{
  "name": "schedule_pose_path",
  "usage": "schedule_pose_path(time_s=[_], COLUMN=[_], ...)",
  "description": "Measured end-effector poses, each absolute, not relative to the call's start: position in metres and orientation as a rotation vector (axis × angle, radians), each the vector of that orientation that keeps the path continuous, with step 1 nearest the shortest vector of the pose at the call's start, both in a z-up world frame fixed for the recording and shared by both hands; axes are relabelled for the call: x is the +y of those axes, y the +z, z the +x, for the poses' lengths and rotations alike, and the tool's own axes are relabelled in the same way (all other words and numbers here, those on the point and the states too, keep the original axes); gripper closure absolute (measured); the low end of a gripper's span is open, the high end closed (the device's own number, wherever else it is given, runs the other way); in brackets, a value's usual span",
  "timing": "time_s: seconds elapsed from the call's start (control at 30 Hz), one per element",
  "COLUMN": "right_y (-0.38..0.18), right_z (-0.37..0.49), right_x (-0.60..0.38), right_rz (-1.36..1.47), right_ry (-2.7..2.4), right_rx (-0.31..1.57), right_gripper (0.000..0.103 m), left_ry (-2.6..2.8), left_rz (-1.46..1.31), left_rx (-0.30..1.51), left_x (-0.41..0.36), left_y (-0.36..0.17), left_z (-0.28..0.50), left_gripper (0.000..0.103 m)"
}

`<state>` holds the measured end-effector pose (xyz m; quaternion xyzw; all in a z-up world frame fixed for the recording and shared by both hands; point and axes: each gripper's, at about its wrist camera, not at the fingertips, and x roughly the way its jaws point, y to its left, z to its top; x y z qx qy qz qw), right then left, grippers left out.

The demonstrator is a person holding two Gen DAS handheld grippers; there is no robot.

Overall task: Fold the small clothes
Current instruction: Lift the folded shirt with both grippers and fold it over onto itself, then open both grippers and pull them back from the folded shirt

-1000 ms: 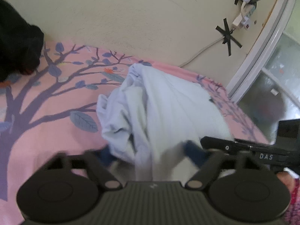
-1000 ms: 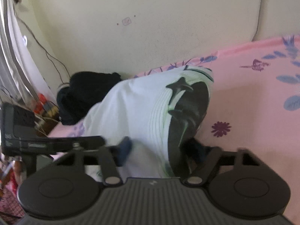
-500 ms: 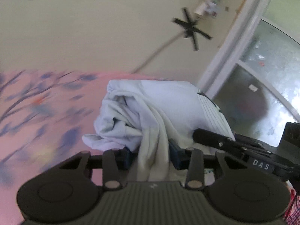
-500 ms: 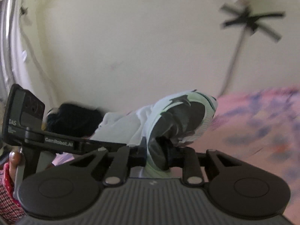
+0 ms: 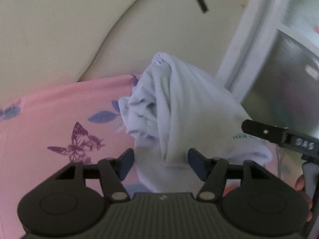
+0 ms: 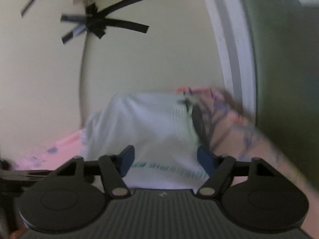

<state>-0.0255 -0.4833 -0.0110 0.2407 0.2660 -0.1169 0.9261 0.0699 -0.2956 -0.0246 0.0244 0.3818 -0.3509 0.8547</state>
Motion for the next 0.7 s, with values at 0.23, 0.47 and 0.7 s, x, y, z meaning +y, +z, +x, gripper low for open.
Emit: schedule_pose_path(time_s=[0.23,0.47,0.7], right_y=[-0.018,-0.015,-0.009], right_z=[-0.087,-0.131,-0.154], right_x=[-0.451,-0.381,-0.311], right_rz=[0.621,0.616,0.506], right_ry=[-0.236,-0.208,-0.23], right_rx=[0.532,0.517,0.519], right_gripper=[0.029,0.019,0.017], left_ry=[-0.691,-0.667,-0.622], left_rz=[0.063,0.04,0.098], left_rx=[0.759,0.747,0.711], left_x=[-0.256,-0.219,-0.187], left_y=[-0.03,-0.026,-0.025], left_z=[0.025,-0.023,-0.068], left_gripper=[0.038,0.033,0.028])
